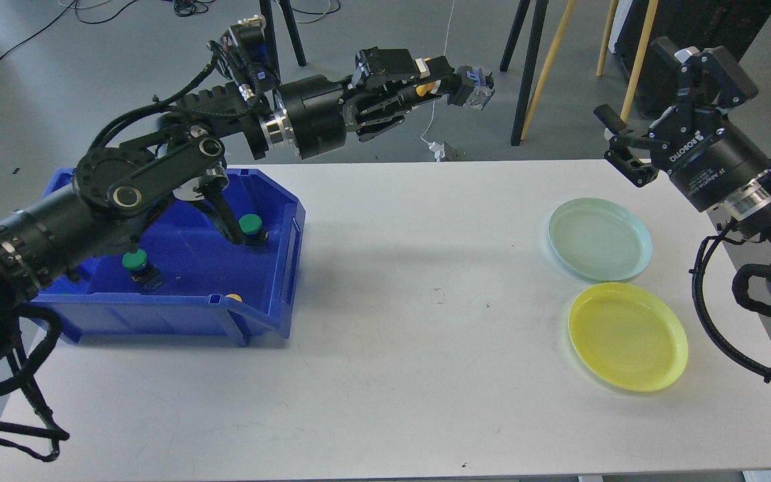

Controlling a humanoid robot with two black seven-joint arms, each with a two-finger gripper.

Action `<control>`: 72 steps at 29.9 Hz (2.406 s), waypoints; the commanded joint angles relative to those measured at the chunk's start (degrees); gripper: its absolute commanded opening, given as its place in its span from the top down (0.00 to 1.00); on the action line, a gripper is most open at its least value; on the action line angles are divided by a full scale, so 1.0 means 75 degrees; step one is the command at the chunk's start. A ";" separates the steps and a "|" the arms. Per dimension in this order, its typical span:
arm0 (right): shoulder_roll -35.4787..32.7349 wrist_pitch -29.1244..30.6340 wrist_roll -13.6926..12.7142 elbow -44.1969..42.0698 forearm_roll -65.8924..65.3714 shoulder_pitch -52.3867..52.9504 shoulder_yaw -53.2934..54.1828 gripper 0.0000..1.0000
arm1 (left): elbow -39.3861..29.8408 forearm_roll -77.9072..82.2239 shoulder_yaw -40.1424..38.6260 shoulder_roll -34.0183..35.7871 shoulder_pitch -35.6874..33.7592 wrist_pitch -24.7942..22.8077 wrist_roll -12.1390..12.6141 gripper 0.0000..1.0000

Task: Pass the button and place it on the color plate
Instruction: 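Lift the yellow button and raise it toward the right gripper, then grasp the yellow button with the right gripper from the left gripper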

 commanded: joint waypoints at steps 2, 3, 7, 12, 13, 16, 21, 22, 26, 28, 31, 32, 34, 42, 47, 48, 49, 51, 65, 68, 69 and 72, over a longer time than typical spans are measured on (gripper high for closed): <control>0.0255 -0.0074 0.0005 0.0052 -0.0348 0.0104 -0.0397 0.00 | 0.0206 -0.0029 -0.0014 -0.0289 0.0178 0.0000 -0.0001 0.97; 0.0361 -0.0085 0.0005 0.0041 -0.0384 0.0162 -0.0456 0.00 | 0.0206 -0.0041 -0.0014 -0.0290 0.0178 0.0000 -0.0001 0.97; 0.0771 -0.0191 0.0005 -0.0205 -0.0408 0.0466 -0.0795 0.00 | 0.0206 -0.0123 -0.0014 -0.0290 0.0178 0.0000 -0.0001 0.97; 0.1251 -0.0273 0.0005 -0.0732 -0.0431 0.1216 -0.1510 0.00 | 0.0206 -0.0123 -0.0014 -0.0301 0.0178 0.0000 -0.0001 0.97; 0.1322 -0.0308 0.0005 -0.0837 -0.0431 0.1310 -0.1592 0.00 | 0.0206 -0.0134 -0.0014 -0.0301 0.0178 0.0000 -0.0001 0.97; 0.1708 -0.0367 0.0005 -0.1189 -0.0443 0.1556 -0.1815 0.00 | 0.0206 -0.0135 -0.0014 -0.0301 0.0178 0.0000 -0.0001 0.97; 0.2295 -0.0554 -0.0006 -0.1588 -0.0431 0.1780 -0.1956 0.01 | 0.0206 -0.0135 -0.0014 -0.0301 0.0190 0.0000 -0.0001 0.97; 0.2330 -0.0554 0.0005 -0.1612 -0.0431 0.1791 -0.1956 0.01 | 0.0206 -0.0135 -0.0014 -0.0301 0.0190 0.0000 -0.0001 0.97; 0.2377 -0.0554 0.0005 -0.1577 -0.0443 0.1827 -0.1968 0.04 | 0.0218 -0.0135 -0.0014 -0.0290 0.0190 0.0000 -0.0001 0.97; 0.2331 -0.0566 0.0005 -0.1565 -0.0443 0.1827 -0.1968 0.10 | 0.0218 -0.0135 -0.0014 -0.0290 0.0202 0.0000 -0.0001 0.96; 0.2237 -0.0554 0.0005 -0.1506 -0.0443 0.1815 -0.1968 0.31 | 0.0218 -0.0146 -0.0014 -0.0290 0.0202 0.0000 -0.0001 0.96; 0.2213 -0.0554 0.0005 -0.1506 -0.0454 0.1815 -0.1968 0.43 | 0.0218 -0.0146 -0.0014 -0.0290 0.0190 0.0000 -0.0001 0.96; 0.2213 -0.0601 -0.0006 -0.1518 -0.0501 0.1815 -0.1968 0.69 | 0.0218 -0.0240 -0.0002 -0.0290 0.0202 0.0000 -0.0001 0.96; 0.2236 -0.0812 -0.0018 -0.1331 -0.0536 0.1721 -0.1968 0.93 | 0.0229 -0.0299 -0.0002 -0.0290 0.0249 0.0000 -0.0001 0.96; 0.2295 -0.0812 -0.0030 -0.1342 -0.0536 0.1709 -0.1968 0.97 | 0.0229 -0.0299 -0.0002 -0.0290 0.0249 0.0000 -0.0001 0.96; 0.2307 -0.0812 -0.0030 -0.1342 -0.0536 0.1709 -0.1968 0.97 | 0.0218 -0.0299 -0.0014 -0.0290 0.0249 0.0000 -0.0001 0.96; 0.2307 -0.0824 -0.0030 -0.1354 -0.0536 0.1709 -0.1968 0.98 | 0.0229 -0.0299 -0.0002 -0.0290 0.0249 0.0000 -0.0001 0.96; 0.2318 -0.0824 -0.0030 -0.1354 -0.0536 0.1709 -0.1968 0.98 | 0.0229 -0.0299 -0.0014 -0.0290 0.0249 0.0000 -0.0001 0.95; 0.2283 -0.0906 -0.0088 -0.1377 -0.0513 0.1651 -0.1921 0.99 | 0.0206 -0.0404 -0.0014 -0.0290 0.0366 0.0000 -0.0001 0.89; 0.2283 -0.0917 -0.0100 -0.1377 -0.0501 0.1651 -0.1921 1.00 | 0.0218 -0.0416 -0.0014 -0.0290 0.0366 0.0000 -0.0001 0.73; 0.2283 -0.0929 -0.0100 -0.1377 -0.0501 0.1651 -0.1921 1.00 | 0.0206 -0.0416 -0.0025 -0.0290 0.0389 0.0000 -0.0001 0.65; 0.2284 -0.0929 -0.0100 -0.1377 -0.0501 0.1651 -0.1921 1.00 | 0.0206 -0.0439 -0.0130 -0.0290 0.0424 0.0000 -0.0001 0.40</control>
